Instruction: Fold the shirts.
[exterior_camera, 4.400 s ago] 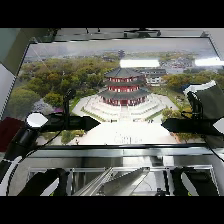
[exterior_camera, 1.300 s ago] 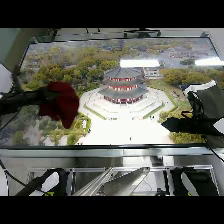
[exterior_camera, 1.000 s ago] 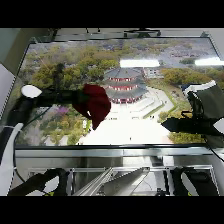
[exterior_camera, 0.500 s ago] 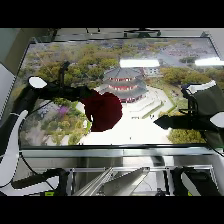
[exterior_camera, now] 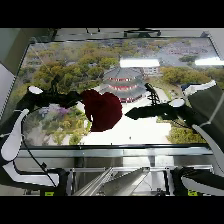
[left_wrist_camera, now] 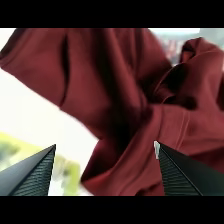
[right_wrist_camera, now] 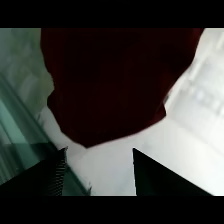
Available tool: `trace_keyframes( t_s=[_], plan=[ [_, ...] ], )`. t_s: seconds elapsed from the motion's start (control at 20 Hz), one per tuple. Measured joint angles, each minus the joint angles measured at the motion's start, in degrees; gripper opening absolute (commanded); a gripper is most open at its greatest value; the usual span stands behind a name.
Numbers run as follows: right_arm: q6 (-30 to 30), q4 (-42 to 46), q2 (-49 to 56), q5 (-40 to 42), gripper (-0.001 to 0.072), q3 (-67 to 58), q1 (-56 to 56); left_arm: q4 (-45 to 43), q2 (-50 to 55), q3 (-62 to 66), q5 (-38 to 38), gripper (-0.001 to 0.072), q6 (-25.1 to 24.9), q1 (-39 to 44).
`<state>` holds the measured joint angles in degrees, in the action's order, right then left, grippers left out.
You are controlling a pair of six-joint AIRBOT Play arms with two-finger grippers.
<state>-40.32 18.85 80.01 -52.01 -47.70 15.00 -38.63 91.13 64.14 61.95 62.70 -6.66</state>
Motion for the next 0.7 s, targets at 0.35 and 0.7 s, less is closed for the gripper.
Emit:
trace_keyframes(
  t_s=[0.35,0.7],
  plan=[
    [0.50,-1.64,17.40,3.50,0.0465,-13.88,3.82,9.27,4.42,-0.31,4.15,-0.0005,-8.48,3.10],
    [-1.22,2.58,21.09,0.70,0.0091,-16.52,4.20,10.75,4.87,-0.31,8.68,0.0017,-10.12,3.61]
  ],
)
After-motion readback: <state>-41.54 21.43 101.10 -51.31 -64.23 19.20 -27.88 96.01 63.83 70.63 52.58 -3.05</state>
